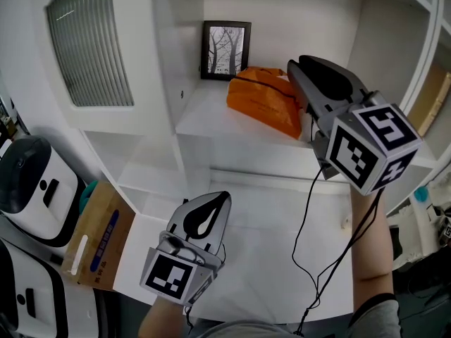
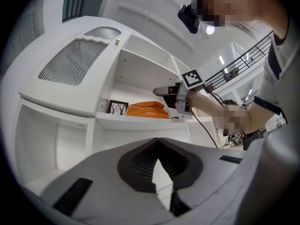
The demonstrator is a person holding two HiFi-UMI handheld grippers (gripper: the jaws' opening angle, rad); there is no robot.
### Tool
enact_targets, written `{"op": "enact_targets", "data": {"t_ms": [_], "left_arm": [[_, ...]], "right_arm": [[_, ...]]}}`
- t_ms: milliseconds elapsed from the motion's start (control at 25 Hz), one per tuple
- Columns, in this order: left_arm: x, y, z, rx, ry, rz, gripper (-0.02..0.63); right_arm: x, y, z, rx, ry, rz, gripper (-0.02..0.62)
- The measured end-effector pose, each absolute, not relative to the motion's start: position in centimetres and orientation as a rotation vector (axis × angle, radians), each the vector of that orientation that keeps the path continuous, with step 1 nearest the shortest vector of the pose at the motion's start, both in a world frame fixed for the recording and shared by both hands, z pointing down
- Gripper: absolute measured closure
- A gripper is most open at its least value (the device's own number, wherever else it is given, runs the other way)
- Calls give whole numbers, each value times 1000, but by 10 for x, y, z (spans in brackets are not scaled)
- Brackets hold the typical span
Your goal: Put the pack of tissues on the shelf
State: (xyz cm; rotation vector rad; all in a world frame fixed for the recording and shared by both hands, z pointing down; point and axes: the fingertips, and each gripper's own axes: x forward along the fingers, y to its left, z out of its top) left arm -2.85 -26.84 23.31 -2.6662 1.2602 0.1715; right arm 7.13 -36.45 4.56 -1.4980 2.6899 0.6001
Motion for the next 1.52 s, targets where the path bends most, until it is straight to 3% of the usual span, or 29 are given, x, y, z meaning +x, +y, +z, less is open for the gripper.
{"op": "enact_targets", "data": {"t_ms": [440, 1520], "left_arm": [[-8, -255, 236, -2707, 1145, 183, 566], [48, -208, 239, -2837, 793, 201, 566]], "right_arm": [[82, -323, 65, -1508, 2677, 551, 581], [117, -232, 142, -1788, 2550, 494, 583]]}}
